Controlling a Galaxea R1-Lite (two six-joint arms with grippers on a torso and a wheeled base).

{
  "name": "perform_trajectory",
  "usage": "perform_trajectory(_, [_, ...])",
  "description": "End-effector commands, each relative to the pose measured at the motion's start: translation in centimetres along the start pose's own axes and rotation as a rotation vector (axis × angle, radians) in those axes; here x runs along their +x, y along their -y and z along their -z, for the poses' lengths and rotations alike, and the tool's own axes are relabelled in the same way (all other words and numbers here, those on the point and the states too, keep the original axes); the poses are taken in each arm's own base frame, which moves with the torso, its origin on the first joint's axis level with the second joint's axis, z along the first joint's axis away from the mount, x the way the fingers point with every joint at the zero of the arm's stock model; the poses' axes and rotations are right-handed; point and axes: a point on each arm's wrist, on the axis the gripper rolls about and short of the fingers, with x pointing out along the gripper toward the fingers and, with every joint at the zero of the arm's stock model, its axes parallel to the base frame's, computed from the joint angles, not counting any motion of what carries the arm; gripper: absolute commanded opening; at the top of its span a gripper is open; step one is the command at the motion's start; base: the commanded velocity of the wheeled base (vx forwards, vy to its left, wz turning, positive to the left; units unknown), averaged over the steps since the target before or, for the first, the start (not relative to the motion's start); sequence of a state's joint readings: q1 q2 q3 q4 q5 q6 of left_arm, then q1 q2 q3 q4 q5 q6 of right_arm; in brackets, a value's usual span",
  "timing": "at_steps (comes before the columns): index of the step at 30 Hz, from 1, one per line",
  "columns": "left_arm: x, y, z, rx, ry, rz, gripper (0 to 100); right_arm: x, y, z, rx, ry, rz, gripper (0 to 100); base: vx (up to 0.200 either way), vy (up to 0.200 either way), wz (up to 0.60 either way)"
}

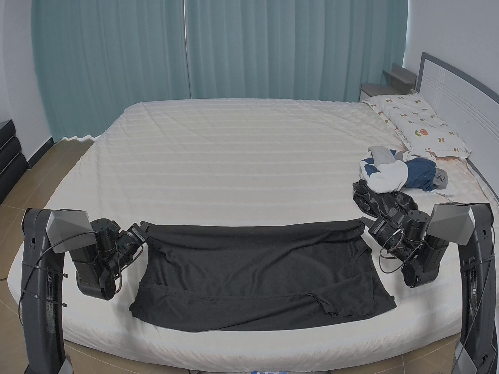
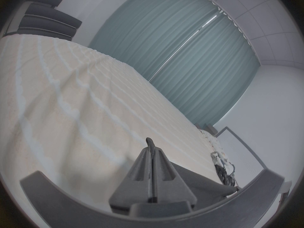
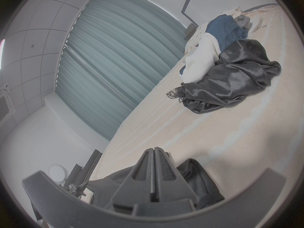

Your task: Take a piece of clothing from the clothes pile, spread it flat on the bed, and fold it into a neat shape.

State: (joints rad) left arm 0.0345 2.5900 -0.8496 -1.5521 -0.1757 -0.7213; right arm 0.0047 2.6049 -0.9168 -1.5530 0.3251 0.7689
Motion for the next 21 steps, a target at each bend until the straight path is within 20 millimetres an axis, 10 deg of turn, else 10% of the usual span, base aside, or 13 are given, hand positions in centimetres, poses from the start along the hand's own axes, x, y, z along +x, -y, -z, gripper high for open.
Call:
perform_trajectory(1, [-1.3, 0.0, -0.4, 0.018, -0.009, -0.010, 0, -1.3, -0.2, -0.6, 0.006, -0.014, -0.001, 0, 0.000, 0.000, 0.00])
perform_trajectory(21, [-7.8, -2.3, 0.0, 0.231, -0.263, 0.021, 0, -6.3, 1.0, 0.8, -0.060, -0.227, 0.002, 0, 0.000, 0.000, 0.00])
